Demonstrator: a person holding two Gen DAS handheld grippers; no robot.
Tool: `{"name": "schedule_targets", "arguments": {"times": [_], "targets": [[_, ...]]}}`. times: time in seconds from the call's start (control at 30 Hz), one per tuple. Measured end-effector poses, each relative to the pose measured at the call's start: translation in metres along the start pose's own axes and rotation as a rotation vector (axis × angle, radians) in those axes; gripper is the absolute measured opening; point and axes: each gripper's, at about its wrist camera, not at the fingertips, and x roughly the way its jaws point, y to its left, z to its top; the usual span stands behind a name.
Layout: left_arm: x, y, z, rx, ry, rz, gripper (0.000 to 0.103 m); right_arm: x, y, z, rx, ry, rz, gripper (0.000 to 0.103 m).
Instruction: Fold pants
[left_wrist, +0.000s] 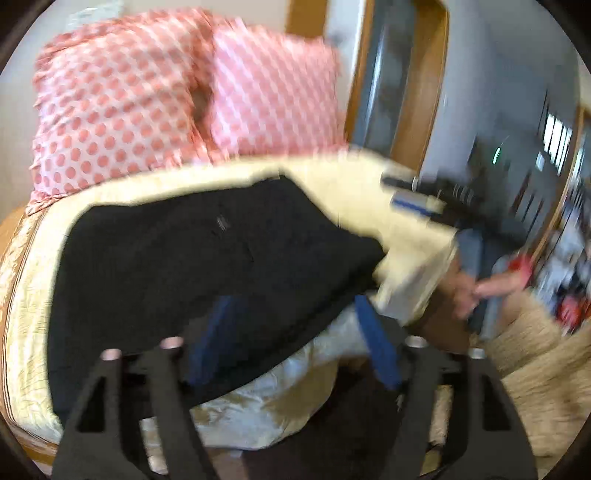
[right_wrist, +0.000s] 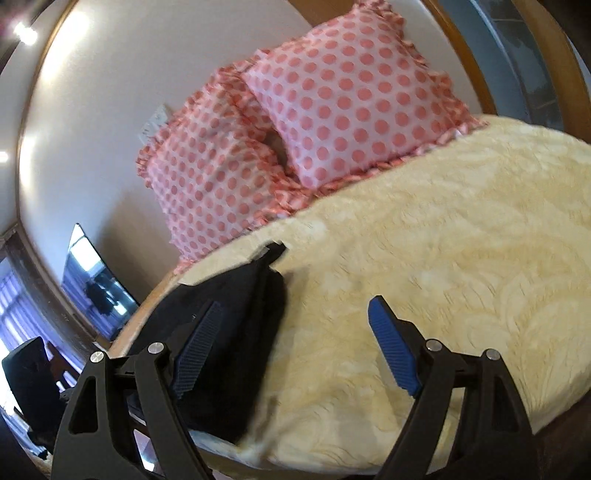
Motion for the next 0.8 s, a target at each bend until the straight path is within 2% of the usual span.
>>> {"name": "schedule_targets", "arguments": {"times": [0.03,0.1,0.13,0.2,0.27,0.37,0.43,0.5,0.57,0.6,0.67,0.73,0.8], "targets": [[-0.005,0.007,0.007,-0.027,-0.038,0.035,0.088,0.003,0.012,0.004,-0.022,0.010,0.058,0.084],[-0.011,0.027,0.014,-0.089,-0.090,0.152,0.089,0.014,0.040,0.005,-0.081,0.050,0.156,0.084],[-0.009,0.034,0.016,-0.110,-0.097,0.184,0.090,0.023,0.060,0.003,-0.127,0.086,0.192,0.084],[0.000,0.048,0.021,-0.153,-0.100,0.233,0.092,0.042,0.087,-0.006,-0.204,0.139,0.216,0.084],[0.013,0.057,0.020,-0.174,-0.076,0.264,0.096,0.059,0.106,-0.017,-0.271,0.183,0.200,0.084],[0.032,0.071,0.002,-0.226,0.033,0.335,0.095,0.090,0.102,-0.041,-0.302,0.338,0.062,0.085],[0.043,0.089,-0.011,-0.290,0.083,0.285,0.092,0.088,0.095,-0.052,-0.320,0.333,0.063,0.084],[0.038,0.085,-0.015,-0.268,0.048,0.284,0.093,0.084,0.098,-0.050,-0.323,0.361,0.051,0.084],[0.038,0.085,-0.016,-0.267,0.035,0.280,0.094,0.078,0.089,-0.035,-0.235,0.356,0.092,0.084],[0.038,0.087,-0.016,-0.273,0.025,0.269,0.095,0.071,0.077,-0.021,-0.154,0.312,0.113,0.084],[0.035,0.089,-0.018,-0.281,0.009,0.238,0.099,0.069,0.055,-0.001,-0.043,0.272,0.102,0.085],[0.035,0.089,-0.019,-0.285,0.000,0.219,0.101,0.080,0.026,0.013,0.088,0.300,0.102,0.085],[0.035,0.088,-0.020,-0.282,-0.004,0.212,0.101,0.094,0.010,0.016,0.146,0.347,0.085,0.084]]}}
